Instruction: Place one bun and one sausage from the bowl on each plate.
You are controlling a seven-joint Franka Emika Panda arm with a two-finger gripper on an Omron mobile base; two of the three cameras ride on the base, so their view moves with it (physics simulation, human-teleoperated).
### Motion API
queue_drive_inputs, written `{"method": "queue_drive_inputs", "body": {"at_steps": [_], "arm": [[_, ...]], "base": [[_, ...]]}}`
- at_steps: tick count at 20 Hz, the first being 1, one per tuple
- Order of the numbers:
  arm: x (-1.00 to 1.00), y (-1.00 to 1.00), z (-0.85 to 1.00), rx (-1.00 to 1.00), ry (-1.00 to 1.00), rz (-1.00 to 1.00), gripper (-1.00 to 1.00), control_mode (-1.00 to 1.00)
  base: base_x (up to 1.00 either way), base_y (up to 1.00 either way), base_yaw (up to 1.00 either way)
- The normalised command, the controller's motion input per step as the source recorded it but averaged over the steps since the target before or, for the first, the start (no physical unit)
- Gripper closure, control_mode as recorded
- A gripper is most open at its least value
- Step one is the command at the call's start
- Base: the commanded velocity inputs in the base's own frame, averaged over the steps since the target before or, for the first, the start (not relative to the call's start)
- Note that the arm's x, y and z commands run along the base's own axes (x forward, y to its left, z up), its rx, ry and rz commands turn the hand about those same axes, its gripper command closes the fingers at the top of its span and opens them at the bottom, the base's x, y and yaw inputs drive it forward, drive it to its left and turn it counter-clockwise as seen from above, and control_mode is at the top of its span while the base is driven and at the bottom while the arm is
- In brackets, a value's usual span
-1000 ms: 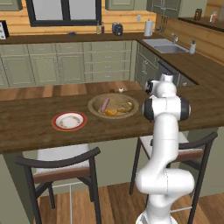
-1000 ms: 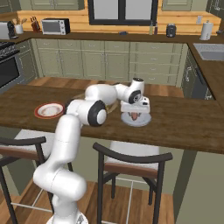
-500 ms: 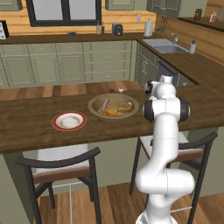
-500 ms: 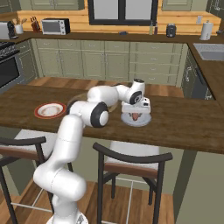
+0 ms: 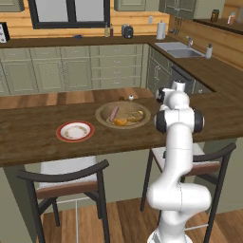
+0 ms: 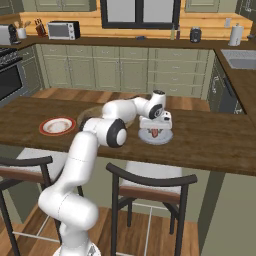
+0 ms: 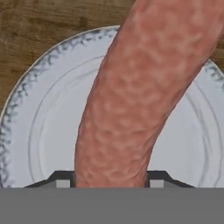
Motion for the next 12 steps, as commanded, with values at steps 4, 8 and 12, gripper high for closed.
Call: {"method": "queue_drive_inputs", "body": {"at_steps": [4,8,12], "arm": [[0.0,0.0,0.01,0.0,0.0,0.0,-1.0,-1.0],[-0.04,0.01,0.06,0.0,0.0,0.0,-1.0,-1.0],[-0.55,0.13,0.39,0.0,-0.03,0.01,-1.0,-1.0]], "base": [[0.0,0.0,0.0],[0.0,0.0,0.0],[0.0,0.0,0.0]]}}
